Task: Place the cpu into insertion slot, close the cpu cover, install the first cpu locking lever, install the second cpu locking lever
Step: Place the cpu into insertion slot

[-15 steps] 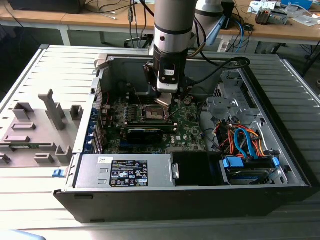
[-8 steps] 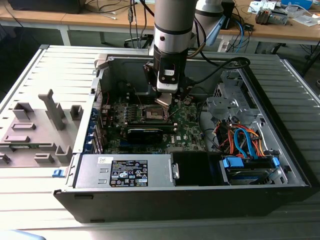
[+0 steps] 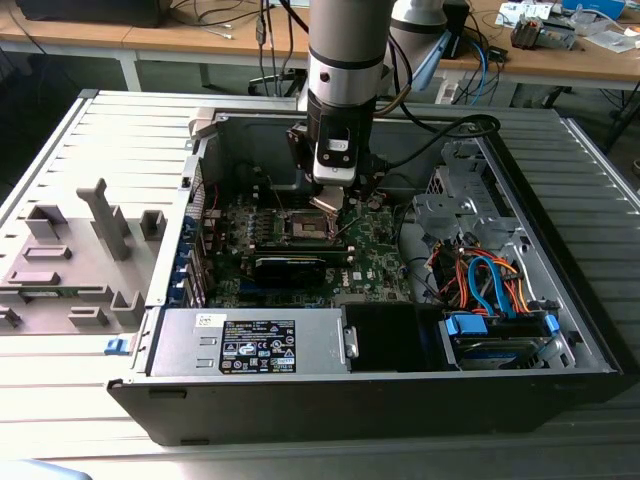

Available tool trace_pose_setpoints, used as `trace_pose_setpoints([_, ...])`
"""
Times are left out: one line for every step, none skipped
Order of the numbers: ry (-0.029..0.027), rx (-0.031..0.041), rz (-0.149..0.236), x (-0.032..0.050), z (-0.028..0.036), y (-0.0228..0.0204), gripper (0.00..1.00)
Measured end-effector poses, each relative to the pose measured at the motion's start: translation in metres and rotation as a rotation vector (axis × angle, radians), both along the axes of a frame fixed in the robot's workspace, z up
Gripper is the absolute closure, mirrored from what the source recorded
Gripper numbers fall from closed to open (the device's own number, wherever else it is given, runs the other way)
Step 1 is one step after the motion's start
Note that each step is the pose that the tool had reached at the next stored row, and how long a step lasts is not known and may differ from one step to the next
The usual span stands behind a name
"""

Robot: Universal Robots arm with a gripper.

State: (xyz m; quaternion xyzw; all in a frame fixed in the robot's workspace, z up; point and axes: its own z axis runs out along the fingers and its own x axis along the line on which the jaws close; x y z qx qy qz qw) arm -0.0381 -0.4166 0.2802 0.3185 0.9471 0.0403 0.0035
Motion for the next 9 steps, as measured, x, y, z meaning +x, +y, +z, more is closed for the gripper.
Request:
trace_pose_setpoints([0.0000, 0.0000, -0.001, 0.0000, 0.0000, 0.0000, 0.45])
trace_pose_setpoints([0.0000, -0.0001, -0.002, 0.0000, 0.0000, 0.0000, 0.45])
trace_pose_setpoints([0.0000, 0.0000, -0.002, 0.0000, 0.0000, 0.0000, 0.45])
trace_pose_setpoints([0.0000, 0.0000, -0.003, 0.0000, 0.0000, 0.0000, 0.45])
trace_pose_setpoints([0.0001, 0.0000, -0.004, 0.0000, 0.0000, 0.0000, 0.45])
trace_pose_setpoints([0.0000, 0.0000, -0.005, 0.0000, 0.0000, 0.0000, 0.45])
trace_pose_setpoints([0.0001, -0.0001, -0.006, 0.0000, 0.0000, 0.0000, 0.45])
trace_pose_setpoints([0.0000, 0.0000, -0.007, 0.0000, 0.0000, 0.0000, 0.45])
trace_pose_setpoints([0.0000, 0.0000, -0.007, 0.0000, 0.0000, 0.0000, 0.45])
